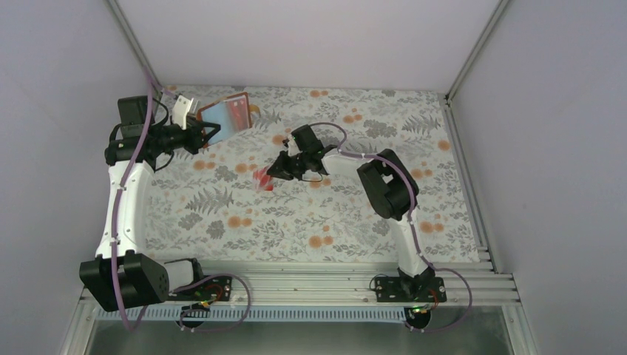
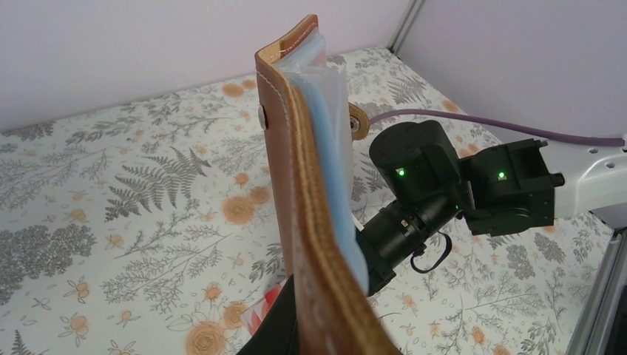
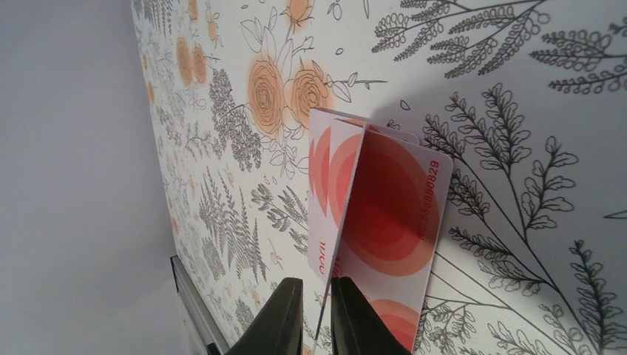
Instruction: Take the credit cards out of the card holder
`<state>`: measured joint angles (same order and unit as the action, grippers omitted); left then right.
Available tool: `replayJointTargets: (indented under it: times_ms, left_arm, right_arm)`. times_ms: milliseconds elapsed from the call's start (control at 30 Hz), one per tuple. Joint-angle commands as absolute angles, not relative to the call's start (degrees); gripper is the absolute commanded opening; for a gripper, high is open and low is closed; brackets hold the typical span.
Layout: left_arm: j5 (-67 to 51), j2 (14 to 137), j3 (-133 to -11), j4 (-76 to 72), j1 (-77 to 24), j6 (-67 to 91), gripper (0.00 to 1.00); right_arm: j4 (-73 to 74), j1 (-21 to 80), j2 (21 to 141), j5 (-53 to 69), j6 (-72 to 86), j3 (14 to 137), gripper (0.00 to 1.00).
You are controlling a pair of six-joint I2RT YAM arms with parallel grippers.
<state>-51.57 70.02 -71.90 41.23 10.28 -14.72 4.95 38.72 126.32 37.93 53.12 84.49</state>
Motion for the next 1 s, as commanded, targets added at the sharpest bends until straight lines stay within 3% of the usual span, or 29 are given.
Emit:
replayJointTargets:
  times_ms: [0, 467, 633, 733, 967]
  left_arm:
    - [-54.08, 69.07, -72.77, 40.41, 10.61, -14.55, 0.02]
    - [-55.09, 68.99, -72.93, 40.91, 10.63, -15.03, 0.02]
    - [-56.11, 69.04, -72.71, 41.17, 10.63, -15.57, 0.02]
    - [-57.55, 69.16, -72.9, 41.97, 10.63, -16.59, 0.02]
    - [-65.29, 69.09, -73.7, 44.58, 10.54, -19.9, 0.03]
  right_arm:
    - [6.43, 38.67, 128.27, 38.4, 53.42, 86.62, 0.13]
    - [6.39, 38.7, 127.88, 37.6, 53.73, 86.43, 0.1]
    - [7.94, 38.76, 128.03, 36.49, 52.45, 87.82, 0.19]
    - [9.15, 38.77, 126.64, 34.84, 51.45, 87.69, 0.33]
    - [16.51, 38.73, 112.13, 23.14, 37.86, 88.62, 0.86]
